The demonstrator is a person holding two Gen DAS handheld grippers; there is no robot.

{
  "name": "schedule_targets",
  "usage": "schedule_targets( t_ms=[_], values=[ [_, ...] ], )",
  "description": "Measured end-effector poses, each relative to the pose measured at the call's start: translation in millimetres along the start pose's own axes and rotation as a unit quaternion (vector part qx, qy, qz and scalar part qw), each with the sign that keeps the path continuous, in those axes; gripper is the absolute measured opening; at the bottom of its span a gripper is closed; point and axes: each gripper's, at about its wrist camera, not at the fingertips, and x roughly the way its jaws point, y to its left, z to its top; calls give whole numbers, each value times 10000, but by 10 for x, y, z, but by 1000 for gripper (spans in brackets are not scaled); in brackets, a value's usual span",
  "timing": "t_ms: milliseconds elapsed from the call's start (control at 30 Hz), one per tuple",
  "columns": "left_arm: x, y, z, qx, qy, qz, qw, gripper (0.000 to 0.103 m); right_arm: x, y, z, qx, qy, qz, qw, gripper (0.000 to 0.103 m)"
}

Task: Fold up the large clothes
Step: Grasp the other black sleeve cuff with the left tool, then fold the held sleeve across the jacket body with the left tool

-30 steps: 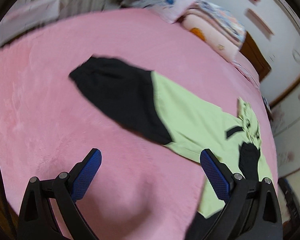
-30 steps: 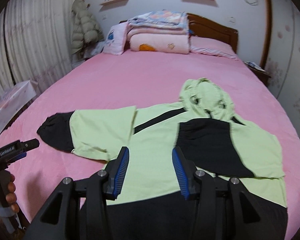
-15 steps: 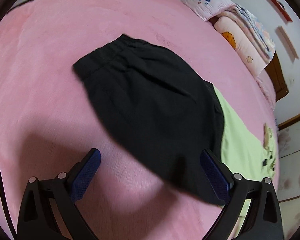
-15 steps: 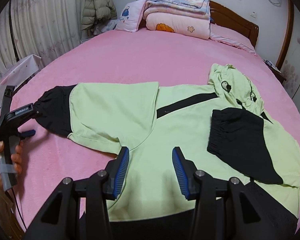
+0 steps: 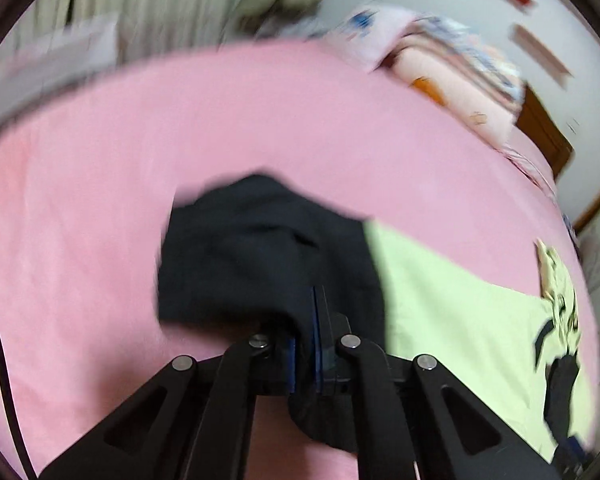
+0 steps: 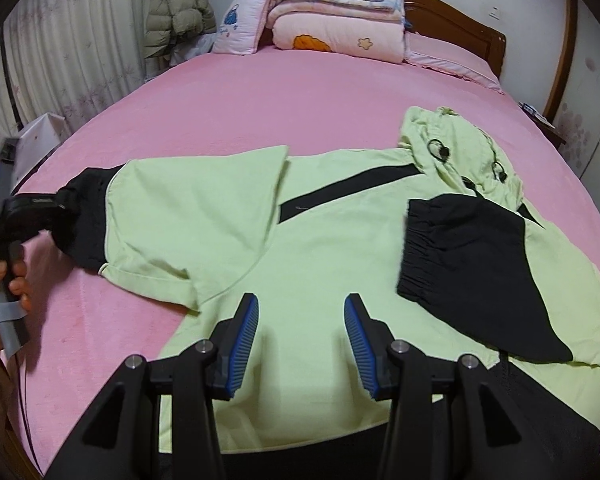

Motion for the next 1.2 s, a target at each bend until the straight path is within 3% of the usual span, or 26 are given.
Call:
schedule_targets(
  t_ms=[133, 267, 400, 533, 667, 733, 767, 833, 967, 1067, 1200],
  values=[
    [-642, -844, 15, 1059, -688, -351, 9914, 4, -87, -213, -27, 176, -86, -70, 9998, 45],
    [-1054, -1809, -151, 2022, -847, -881, 9717, 4, -220, -534, -71, 513, -160, -158, 9984, 45],
    [-1218, -2668, -662, 2802, -599, -1363, 9483, 4, -398, -947, -169, 918, -264, -331, 9949, 45],
    [-913, -3335, -1284, 3462, 187, -1600, 9242, 10, -530, -1360, -314, 1227, -289, -549, 9905, 45],
    [-548, -3631, -1831, 3808, 934, -1378, 9095, 32, -572, -1736, -520, 1494, -108, -706, 9862, 45],
    [-512, -3669, -1970, 3907, 1032, -1312, 9053, 53, -589, -1870, -605, 1616, -36, -707, 9843, 45],
    [-559, -3657, -2017, 3964, 1008, -1311, 9031, 59, -600, -1938, -646, 1682, -12, -680, 9834, 45],
    [-707, -3654, -2037, 4051, 858, -1351, 9002, 78, -617, -2019, -695, 1774, -10, -627, 9821, 45],
    [-1060, -3367, -1996, 4093, 676, -1453, 8982, 81, -636, -2097, -700, 1906, -73, -419, 9807, 45],
    [-1257, -3110, -1910, 3810, 724, -1568, 9083, 81, -644, -2036, -611, 1932, -159, -150, 9809, 45],
    [-1333, -2667, -1824, 3283, 777, -1489, 9295, 81, -630, -1823, -455, 1737, -206, 198, 9844, 45]
  ],
)
